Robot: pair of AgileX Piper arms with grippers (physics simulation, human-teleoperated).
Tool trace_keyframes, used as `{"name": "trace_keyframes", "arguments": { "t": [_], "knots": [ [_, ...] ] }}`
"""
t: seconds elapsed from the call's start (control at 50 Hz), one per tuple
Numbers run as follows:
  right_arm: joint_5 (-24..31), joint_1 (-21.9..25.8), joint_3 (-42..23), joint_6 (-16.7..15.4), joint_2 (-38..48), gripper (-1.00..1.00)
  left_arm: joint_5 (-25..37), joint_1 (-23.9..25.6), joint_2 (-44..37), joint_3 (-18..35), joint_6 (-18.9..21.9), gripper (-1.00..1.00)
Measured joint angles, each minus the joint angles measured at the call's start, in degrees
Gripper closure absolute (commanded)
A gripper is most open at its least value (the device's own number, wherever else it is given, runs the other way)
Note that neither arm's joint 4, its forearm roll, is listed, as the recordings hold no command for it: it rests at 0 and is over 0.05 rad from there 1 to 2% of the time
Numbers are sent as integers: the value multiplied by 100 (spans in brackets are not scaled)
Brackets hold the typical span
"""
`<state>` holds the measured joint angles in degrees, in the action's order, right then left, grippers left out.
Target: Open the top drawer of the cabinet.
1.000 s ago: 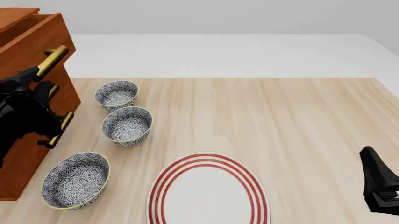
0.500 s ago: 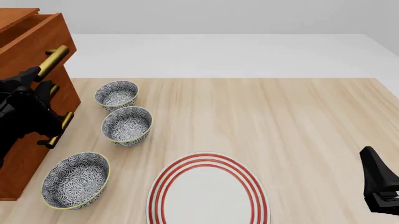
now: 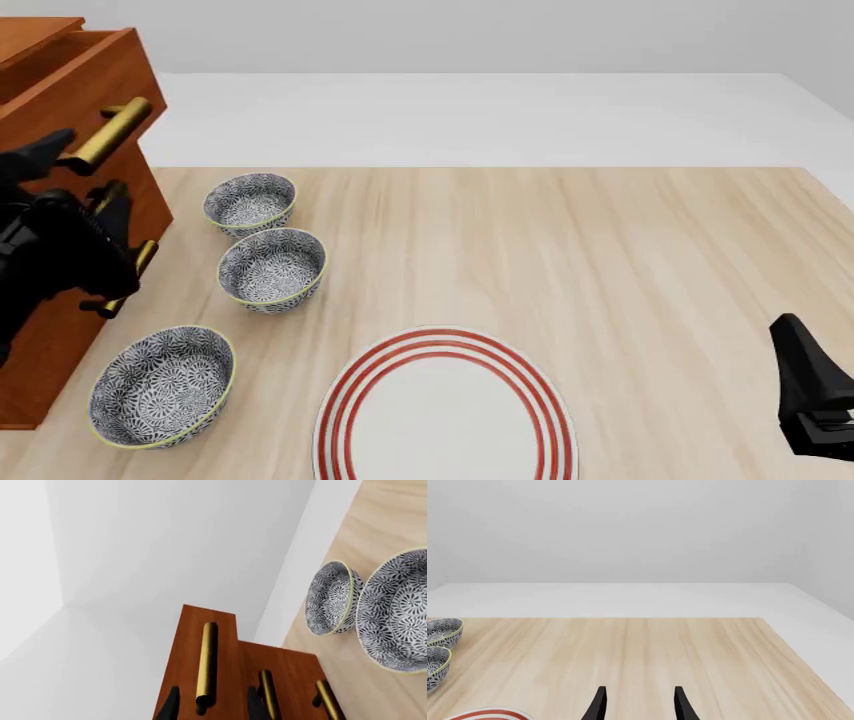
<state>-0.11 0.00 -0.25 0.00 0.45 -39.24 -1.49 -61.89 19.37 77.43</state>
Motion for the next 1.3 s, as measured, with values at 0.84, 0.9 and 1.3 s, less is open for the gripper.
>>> {"name": "trace_keyframes", "arguments": {
  "t": [0.84,0.9,1.3],
  "knots": [
    [0,0,0,0,0,-100,2512,394,3040,65,-128,-100],
    [0,0,0,0,0,-100,2732,441,3239,149,-201,-100],
    [0,0,0,0,0,-100,3780,409,3866,1050,-1048,-100]
  ]
}}
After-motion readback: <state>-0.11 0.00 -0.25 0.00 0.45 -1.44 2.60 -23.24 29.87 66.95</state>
